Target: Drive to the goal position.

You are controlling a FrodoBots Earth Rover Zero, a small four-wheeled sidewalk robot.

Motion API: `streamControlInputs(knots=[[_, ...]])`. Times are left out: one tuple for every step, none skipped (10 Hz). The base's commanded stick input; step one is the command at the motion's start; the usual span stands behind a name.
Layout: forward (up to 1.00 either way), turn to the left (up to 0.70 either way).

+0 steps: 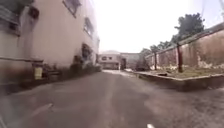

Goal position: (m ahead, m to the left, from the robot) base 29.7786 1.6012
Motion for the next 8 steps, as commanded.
streamControlInputs(knots=[[0.7,0.01],[0.7,0.01],[0.7,0.01],[0.7,0.01],[0.7,0.01],[0.7,0.01],[0.7,0.01],[0.7,0.01]])
